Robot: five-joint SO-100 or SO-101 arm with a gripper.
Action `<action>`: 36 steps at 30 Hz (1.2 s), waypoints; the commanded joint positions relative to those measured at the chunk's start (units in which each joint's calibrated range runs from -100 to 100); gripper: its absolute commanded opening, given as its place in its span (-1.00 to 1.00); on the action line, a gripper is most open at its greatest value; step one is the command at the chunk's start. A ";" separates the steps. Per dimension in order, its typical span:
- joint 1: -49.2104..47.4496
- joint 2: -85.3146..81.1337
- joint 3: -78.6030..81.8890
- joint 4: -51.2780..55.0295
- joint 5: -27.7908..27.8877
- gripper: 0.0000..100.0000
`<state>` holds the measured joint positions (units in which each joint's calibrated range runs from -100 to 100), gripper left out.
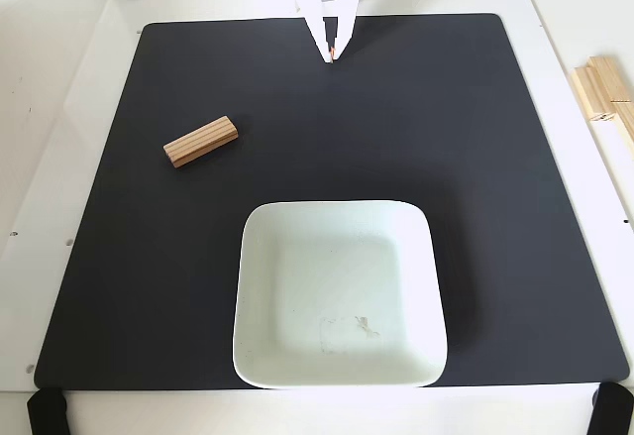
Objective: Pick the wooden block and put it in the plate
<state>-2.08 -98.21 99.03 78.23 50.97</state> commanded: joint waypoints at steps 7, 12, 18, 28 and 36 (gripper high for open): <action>0.40 0.25 0.34 0.38 -0.03 -0.98; 0.28 0.42 -0.56 0.38 -0.08 -0.98; 0.17 2.87 -6.77 0.38 -0.08 -0.98; -1.51 40.33 -49.96 0.47 -7.08 -0.97; 4.99 70.84 -97.01 6.57 -16.85 -0.96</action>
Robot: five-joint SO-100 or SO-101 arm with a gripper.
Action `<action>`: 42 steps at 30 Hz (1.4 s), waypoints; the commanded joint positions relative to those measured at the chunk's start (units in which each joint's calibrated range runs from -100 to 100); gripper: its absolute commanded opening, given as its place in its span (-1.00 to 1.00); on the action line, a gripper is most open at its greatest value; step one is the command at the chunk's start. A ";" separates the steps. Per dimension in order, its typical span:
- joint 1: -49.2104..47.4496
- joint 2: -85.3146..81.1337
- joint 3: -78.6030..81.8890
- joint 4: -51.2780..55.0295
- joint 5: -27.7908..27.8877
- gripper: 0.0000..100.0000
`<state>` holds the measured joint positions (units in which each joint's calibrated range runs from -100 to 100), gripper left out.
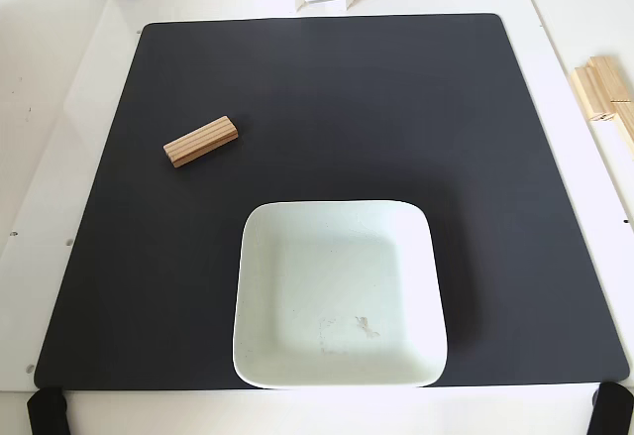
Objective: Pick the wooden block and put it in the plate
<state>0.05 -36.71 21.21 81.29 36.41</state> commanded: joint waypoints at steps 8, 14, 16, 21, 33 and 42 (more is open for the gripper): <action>18.88 32.47 -43.84 15.53 -3.74 -0.96; 32.54 42.89 -44.92 14.82 -0.43 -0.96; 36.23 45.61 -43.75 14.11 1.39 -0.96; 42.50 51.28 -38.17 5.54 3.79 -0.95; 41.61 55.44 -24.59 -6.13 3.63 -0.34; 38.47 55.61 -14.42 -19.91 3.58 -0.34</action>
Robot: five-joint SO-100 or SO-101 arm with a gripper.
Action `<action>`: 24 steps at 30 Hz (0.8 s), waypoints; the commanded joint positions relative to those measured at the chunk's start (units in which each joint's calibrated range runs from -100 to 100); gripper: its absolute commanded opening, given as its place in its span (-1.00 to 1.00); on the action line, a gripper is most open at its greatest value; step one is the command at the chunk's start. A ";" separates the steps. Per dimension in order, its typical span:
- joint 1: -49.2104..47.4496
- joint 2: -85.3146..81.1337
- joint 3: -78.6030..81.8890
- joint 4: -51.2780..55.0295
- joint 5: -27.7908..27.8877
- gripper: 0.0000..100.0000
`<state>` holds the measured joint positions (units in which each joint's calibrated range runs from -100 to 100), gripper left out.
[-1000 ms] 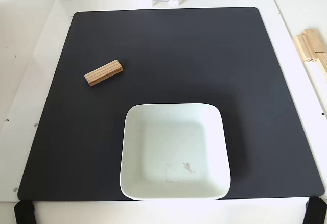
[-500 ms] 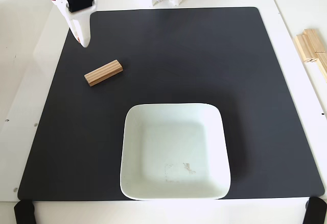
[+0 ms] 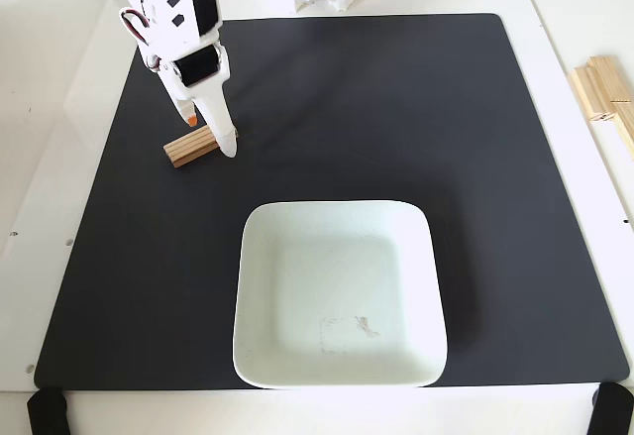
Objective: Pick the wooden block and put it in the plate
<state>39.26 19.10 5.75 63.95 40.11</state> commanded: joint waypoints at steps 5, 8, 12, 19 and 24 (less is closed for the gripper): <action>-0.85 3.19 1.04 -3.19 -0.34 -0.35; -0.85 5.31 0.14 -3.36 -1.83 -0.42; -0.85 7.68 -2.11 -3.27 -2.90 -0.56; -0.85 9.72 -2.56 -3.27 -2.85 -0.90; -1.41 9.80 -2.38 -3.27 -2.85 -0.98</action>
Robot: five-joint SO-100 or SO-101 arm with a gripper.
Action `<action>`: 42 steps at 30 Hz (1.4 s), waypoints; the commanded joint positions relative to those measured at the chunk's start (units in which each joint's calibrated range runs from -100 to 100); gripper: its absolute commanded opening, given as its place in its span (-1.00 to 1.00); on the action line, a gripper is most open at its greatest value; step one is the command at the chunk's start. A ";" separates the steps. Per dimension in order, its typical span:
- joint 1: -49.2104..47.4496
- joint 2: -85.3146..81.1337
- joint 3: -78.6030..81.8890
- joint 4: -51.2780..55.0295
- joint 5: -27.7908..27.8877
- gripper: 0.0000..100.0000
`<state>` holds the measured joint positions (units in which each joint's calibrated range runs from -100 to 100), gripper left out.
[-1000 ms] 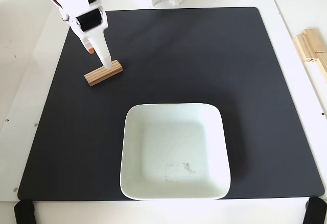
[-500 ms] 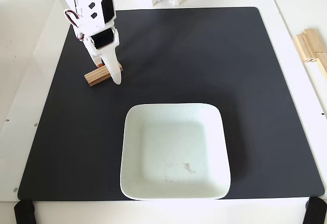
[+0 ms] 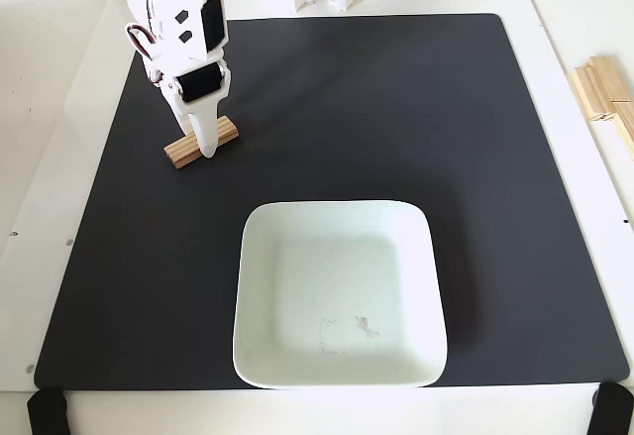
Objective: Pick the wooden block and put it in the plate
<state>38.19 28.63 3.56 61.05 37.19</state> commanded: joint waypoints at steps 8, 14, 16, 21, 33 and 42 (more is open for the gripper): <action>-3.14 -9.30 -0.72 0.50 0.61 -0.98; -9.08 -29.73 1.53 6.07 2.58 -0.98; -11.65 -37.35 2.79 11.64 4.40 -0.98; -18.93 -54.73 6.92 18.71 6.69 -0.98; -27.89 -58.29 17.09 -6.92 14.54 -0.98; -30.24 -29.56 8.63 -36.79 14.38 -0.98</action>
<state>8.35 -7.95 17.61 31.12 51.38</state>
